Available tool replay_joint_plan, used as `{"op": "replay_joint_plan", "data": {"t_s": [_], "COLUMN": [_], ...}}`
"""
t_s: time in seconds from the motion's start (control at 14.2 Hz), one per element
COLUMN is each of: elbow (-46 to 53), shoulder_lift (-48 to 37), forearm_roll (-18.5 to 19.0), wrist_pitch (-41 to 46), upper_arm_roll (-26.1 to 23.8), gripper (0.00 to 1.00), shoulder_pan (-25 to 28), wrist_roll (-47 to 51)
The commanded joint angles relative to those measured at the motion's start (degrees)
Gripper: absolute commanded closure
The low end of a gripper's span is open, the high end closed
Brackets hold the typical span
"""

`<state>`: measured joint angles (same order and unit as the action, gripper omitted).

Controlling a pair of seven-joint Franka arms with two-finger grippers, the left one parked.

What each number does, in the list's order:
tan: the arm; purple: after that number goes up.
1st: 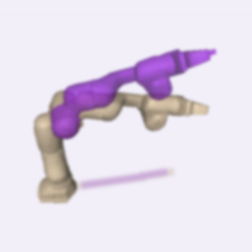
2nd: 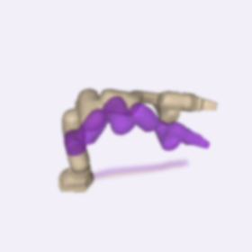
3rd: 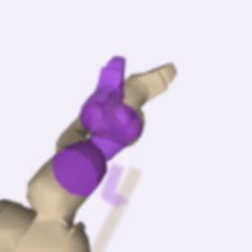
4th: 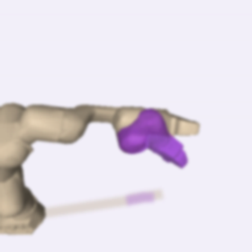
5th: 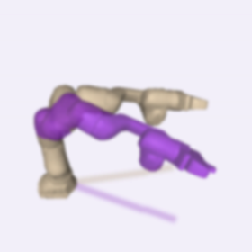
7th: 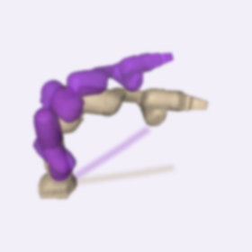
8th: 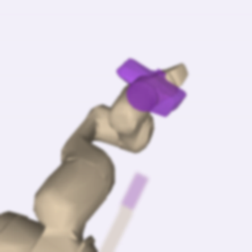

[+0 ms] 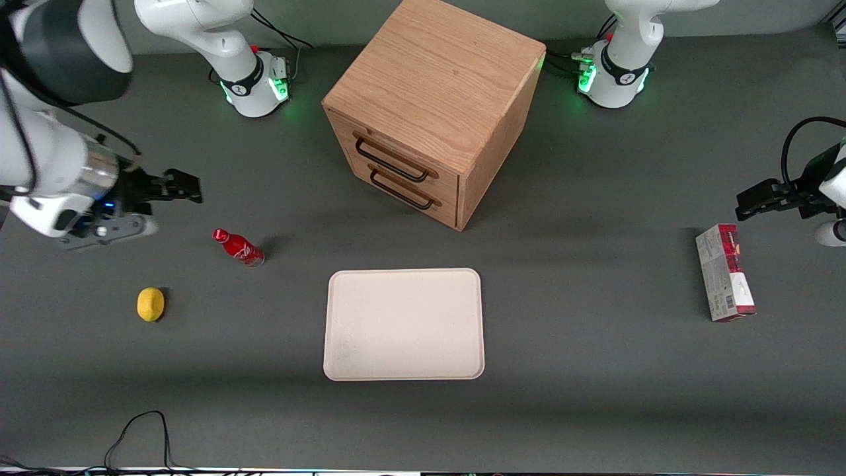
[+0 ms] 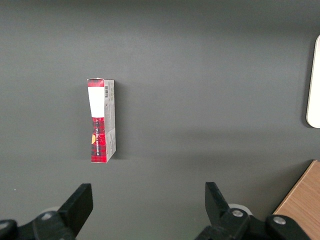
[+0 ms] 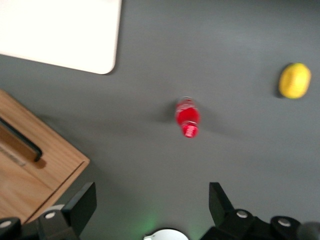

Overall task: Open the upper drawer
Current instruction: 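Move the right gripper toward the upper drawer's black handle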

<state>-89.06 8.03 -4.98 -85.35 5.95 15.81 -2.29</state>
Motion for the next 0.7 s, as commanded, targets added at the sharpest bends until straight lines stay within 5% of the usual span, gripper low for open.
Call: {"op": "replay_joint_plan", "data": {"t_s": [0.0,0.42,0.63], "elbow": [5.46,11.71,11.19], "shoulder_lift": [6.27,13.84,14.46], "forearm_roll": [-6.76,-16.27,-16.73], "wrist_pitch": [1.15,-2.09,-4.03], "upper_arm_roll": [0.03,-0.67,-3.73], "gripper": [0.0,0.0,0.0], "shoulder_pan": [4.91,8.18,8.44], "wrist_roll": [1.32,-2.52,-12.27]}}
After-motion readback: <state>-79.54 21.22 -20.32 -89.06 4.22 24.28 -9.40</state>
